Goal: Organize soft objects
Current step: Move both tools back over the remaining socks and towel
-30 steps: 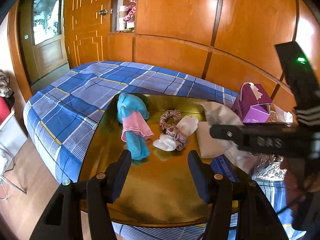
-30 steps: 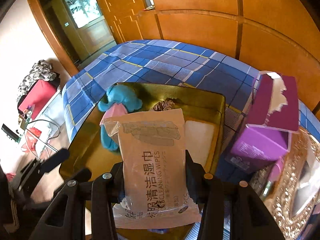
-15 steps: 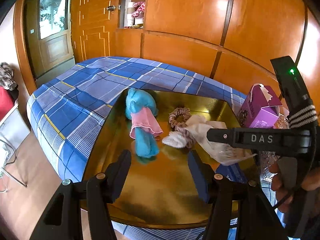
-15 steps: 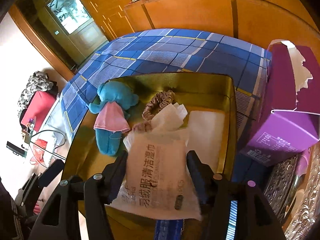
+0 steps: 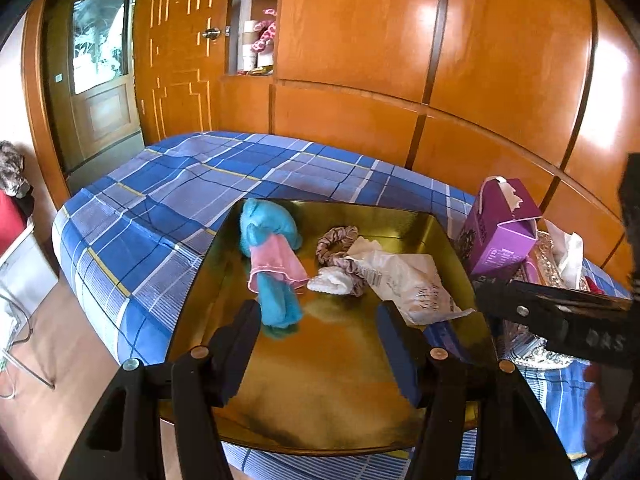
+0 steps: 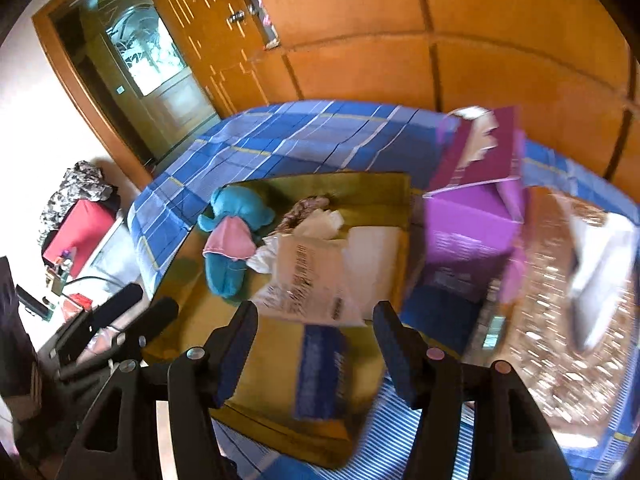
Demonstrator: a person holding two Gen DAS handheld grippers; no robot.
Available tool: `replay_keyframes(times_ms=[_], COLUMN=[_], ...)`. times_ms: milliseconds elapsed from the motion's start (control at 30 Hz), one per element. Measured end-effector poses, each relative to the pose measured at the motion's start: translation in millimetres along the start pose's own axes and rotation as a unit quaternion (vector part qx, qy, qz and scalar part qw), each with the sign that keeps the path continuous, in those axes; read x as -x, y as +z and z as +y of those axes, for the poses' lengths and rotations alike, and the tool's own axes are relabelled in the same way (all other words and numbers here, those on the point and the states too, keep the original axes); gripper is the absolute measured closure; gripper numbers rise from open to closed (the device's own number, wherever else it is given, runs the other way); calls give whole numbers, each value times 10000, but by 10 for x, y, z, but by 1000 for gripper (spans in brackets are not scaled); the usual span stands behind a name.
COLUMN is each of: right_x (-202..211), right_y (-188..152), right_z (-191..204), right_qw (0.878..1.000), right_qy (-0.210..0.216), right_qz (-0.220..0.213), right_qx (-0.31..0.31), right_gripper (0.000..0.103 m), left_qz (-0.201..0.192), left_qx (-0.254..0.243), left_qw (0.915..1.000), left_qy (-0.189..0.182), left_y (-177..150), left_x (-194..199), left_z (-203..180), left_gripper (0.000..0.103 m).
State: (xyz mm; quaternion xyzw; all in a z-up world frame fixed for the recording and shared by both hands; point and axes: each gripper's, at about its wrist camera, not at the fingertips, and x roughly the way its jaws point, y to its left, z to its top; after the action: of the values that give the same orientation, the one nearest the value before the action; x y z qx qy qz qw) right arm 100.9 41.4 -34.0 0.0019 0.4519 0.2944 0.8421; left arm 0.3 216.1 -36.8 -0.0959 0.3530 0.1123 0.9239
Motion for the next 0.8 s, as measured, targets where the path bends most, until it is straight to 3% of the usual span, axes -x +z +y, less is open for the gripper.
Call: replay_keyframes(times_ms=[267, 500, 800], right_x=[394, 745, 1113], right_y=[-322, -558, -1014], right_z=[-157, -481, -1143], right_qw=[9972, 9933, 9824], right_qy=[-563, -915, -1665], right_qz=[-454, -701, -635], right_qx=[182, -39, -553], right_gripper=[42, 42, 42], left_qz=[-55, -83, -146], left_qx=[-237, -482, -904], left_qw=[9996, 9986, 9947], left_qy=[-107, -207, -476], left_y=[-21, -21, -20], left_x=[79, 145, 267], left_z=[-158, -324, -635], left_gripper=[42, 42, 42])
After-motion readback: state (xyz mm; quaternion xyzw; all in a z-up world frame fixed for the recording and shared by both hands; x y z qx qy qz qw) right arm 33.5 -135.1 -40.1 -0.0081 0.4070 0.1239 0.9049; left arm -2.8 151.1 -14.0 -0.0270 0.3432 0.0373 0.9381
